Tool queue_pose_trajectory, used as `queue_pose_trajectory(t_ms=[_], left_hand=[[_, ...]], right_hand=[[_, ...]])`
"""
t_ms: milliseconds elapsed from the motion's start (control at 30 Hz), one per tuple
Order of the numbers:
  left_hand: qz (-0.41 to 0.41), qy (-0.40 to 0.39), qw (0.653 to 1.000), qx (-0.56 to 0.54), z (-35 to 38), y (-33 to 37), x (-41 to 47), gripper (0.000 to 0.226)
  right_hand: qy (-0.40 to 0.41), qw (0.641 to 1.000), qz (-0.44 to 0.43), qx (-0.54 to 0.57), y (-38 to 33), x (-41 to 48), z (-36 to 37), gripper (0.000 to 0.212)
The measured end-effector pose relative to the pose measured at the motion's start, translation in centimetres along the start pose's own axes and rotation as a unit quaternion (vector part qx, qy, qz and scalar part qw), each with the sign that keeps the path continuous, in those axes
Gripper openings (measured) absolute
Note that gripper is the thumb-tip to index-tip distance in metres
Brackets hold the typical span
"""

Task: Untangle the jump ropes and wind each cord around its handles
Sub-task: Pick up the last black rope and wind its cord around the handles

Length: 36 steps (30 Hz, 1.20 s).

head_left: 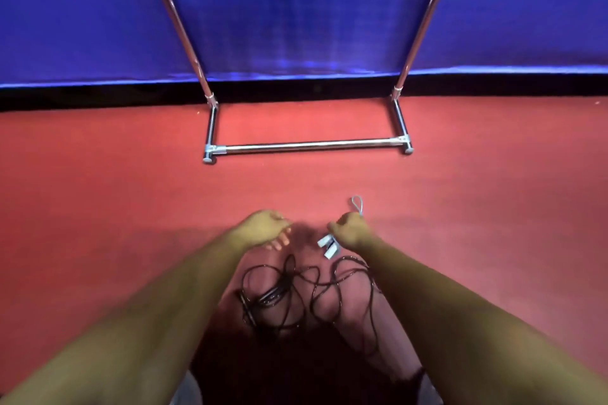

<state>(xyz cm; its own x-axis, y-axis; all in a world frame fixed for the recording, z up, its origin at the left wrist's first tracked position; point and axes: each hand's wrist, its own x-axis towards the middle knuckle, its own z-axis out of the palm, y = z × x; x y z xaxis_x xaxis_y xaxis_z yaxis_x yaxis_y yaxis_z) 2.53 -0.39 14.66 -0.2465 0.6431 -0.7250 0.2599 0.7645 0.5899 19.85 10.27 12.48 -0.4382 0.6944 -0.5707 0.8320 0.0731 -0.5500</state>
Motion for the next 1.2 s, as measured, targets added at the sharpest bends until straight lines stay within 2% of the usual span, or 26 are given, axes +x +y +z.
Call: queue_pose_trajectory(t_ms=[133, 167, 200, 267, 333, 400, 433, 500, 600, 667, 733, 800, 867, 900, 1000, 1100, 1200], left_hand=[[-0.043, -0.033, 0.997, 0.049, 2.4, -4.9, 2.2, 0.024], [-0.048, -0.023, 0.995, 0.088, 2.7, -5.8, 2.9, 0.019], [-0.051, -0.012, 0.988, 0.143, 3.2, -7.1, 3.7, 0.016], [-0.05, 0.013, 0.968, 0.244, 4.0, -9.0, 4.7, 0.04], [-0.06, 0.022, 0.961, 0.268, 4.9, -11.2, 5.6, 0.066], [-0.057, 0.011, 0.947, 0.316, 5.9, -13.6, 6.3, 0.079], [-0.044, 0.009, 0.931, 0.361, 6.4, -14.7, 6.6, 0.079], [0.009, 0.008, 0.905, 0.425, 7.1, -16.0, 7.0, 0.062], [0.06, -0.023, 0.886, 0.459, 7.8, -16.5, 7.2, 0.041], [0.055, -0.013, 0.905, 0.422, 7.5, -16.2, 6.7, 0.03], [0.038, 0.016, 0.947, 0.318, 6.5, -15.7, 6.0, 0.007], [-0.005, 0.016, 0.991, 0.136, 5.1, -14.6, 5.4, 0.015], [-0.027, -0.011, 0.999, -0.024, 3.5, -12.6, 4.2, 0.018], [-0.02, -0.013, 0.997, -0.068, 2.6, -11.3, 3.6, 0.022], [0.03, 0.018, 0.997, -0.068, 0.0, -7.2, 1.2, 0.028], [0.079, 0.026, 0.997, 0.009, -2.6, -3.1, -1.7, 0.027], [0.13, 0.046, 0.99, 0.027, -4.8, 0.8, -5.8, 0.023]], right_hand=[[-0.088, 0.995, -0.048, -0.01, 4.1, 0.8, 6.3, 0.017], [-0.104, 0.994, -0.046, -0.004, 5.1, 0.8, 7.5, 0.02], [-0.121, 0.991, -0.047, 0.011, 6.2, 1.0, 9.3, 0.03], [-0.137, 0.99, -0.034, 0.011, 6.9, 0.3, 11.2, 0.05], [-0.133, 0.99, 0.001, -0.053, 7.1, 0.2, 12.8, 0.075], [-0.128, 0.985, 0.01, -0.114, 7.4, 0.6, 14.4, 0.084], [-0.121, 0.985, 0.01, -0.126, 7.5, 0.8, 15.0, 0.083], [-0.107, 0.984, 0.018, -0.139, 7.5, 1.1, 15.7, 0.073], [-0.116, 0.98, 0.021, -0.158, 7.5, 1.6, 16.2, 0.048], [-0.136, 0.982, 0.017, -0.128, 7.4, 1.5, 16.0, 0.04], [-0.134, 0.989, -0.002, -0.068, 6.6, 1.6, 14.6, 0.038], [-0.124, 0.991, -0.039, -0.021, 4.7, 1.8, 12.0, 0.028], [-0.103, 0.994, -0.048, 0.004, 2.1, 2.0, 8.8, 0.004], [-0.091, 0.994, -0.047, 0.024, 0.8, 2.0, 7.2, 0.013], [-0.081, 0.991, -0.071, 0.079, -3.0, 0.6, 2.6, 0.024], [-0.088, 0.988, -0.124, 0.03, -7.2, -2.5, -1.8, 0.02], [-0.081, 0.983, -0.163, -0.006, -10.5, -6.1, -5.8, 0.02]])
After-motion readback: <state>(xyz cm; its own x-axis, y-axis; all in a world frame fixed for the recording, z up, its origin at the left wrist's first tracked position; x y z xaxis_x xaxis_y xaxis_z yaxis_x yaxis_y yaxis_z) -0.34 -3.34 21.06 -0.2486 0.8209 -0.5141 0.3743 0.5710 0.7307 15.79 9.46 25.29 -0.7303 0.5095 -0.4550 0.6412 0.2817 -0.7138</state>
